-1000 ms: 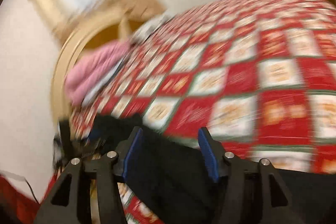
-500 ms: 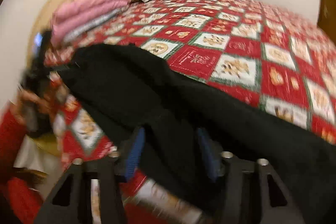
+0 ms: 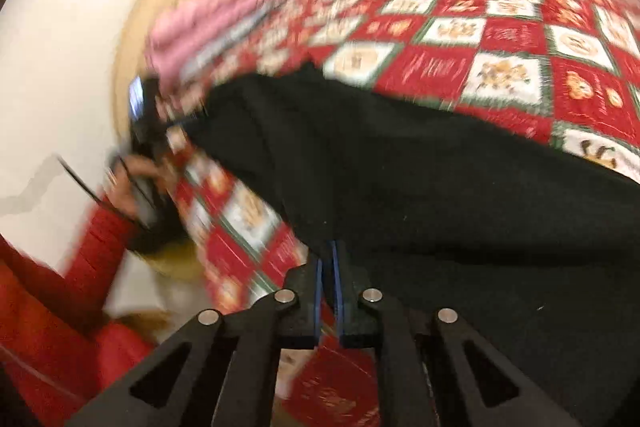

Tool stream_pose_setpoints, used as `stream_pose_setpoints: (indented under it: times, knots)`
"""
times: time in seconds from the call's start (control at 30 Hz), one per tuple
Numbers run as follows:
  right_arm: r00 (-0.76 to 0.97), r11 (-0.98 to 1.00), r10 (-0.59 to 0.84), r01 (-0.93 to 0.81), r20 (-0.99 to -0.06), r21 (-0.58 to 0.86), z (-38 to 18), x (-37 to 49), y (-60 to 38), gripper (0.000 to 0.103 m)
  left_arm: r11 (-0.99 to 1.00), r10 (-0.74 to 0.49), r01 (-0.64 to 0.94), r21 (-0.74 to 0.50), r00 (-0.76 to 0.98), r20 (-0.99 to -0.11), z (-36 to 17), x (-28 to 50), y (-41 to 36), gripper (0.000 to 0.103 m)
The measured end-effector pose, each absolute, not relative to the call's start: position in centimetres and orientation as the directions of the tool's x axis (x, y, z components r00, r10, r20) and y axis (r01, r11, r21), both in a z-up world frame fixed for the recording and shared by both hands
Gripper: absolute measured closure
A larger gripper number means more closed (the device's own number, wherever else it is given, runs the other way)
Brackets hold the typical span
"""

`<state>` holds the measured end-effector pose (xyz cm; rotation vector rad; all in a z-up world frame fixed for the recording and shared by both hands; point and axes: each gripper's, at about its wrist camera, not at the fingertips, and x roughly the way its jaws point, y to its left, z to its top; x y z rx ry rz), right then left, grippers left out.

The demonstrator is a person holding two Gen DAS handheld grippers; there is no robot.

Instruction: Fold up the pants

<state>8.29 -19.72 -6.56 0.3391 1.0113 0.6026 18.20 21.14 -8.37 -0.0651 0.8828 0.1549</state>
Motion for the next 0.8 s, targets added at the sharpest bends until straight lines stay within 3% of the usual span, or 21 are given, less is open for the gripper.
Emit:
stream_pose_setpoints:
  times: [0.17,0.3,0.5,0.57,0.63,0.67,0.7,0.8]
  knots:
    - [0.522,0.809,0.579,-0.273,-0.626,0.521,-3.2,9.9,-23.4,0.097,0.994,0.044,-0.102,-0.033,0.671,-0.741,-6.2,16.5,20.1,0.006]
    - [0.508,0.756,0.629,-0.221,-0.589,0.616,-3.1,12.1,-26.5,0.096,0.999,-0.025,-0.009,-0.043,0.694,-0.720,-5.1,15.9,17.4,0.006]
    - [0.512,0.871,0.488,-0.236,-0.707,0.431,-4.0,14.3,-25.5,0.096,0.999,-0.048,0.048,-0.021,0.668,-0.742,-6.3,16.1,14.4,0.006]
    - [0.480,0.864,0.501,-0.240,-0.720,0.442,-4.8,15.3,-25.3,0.095,0.998,-0.063,0.054,-0.037,0.648,-0.759,-7.2,16.2,13.9,0.006]
    - [0.460,0.858,0.514,-0.246,-0.724,0.452,-5.5,15.8,-25.0,0.081,0.999,-0.047,0.051,-0.019,0.626,-0.778,-8.3,16.4,13.3,0.006]
    - [0.456,0.856,0.516,-0.256,-0.725,0.448,-5.7,16.0,-24.8,0.054,0.999,-0.036,0.048,-0.008,0.623,-0.782,-8.7,16.3,13.0,0.006]
    - [0.458,0.856,0.517,-0.266,-0.723,0.443,-5.8,16.2,-24.6,0.039,0.999,-0.035,0.044,-0.008,0.637,-0.770,-8.8,16.1,12.9,0.006]
    - [0.476,0.851,0.524,-0.276,-0.706,0.446,-5.4,16.5,-24.7,0.039,0.999,-0.034,0.040,-0.011,0.639,-0.768,-8.8,16.1,12.9,0.004]
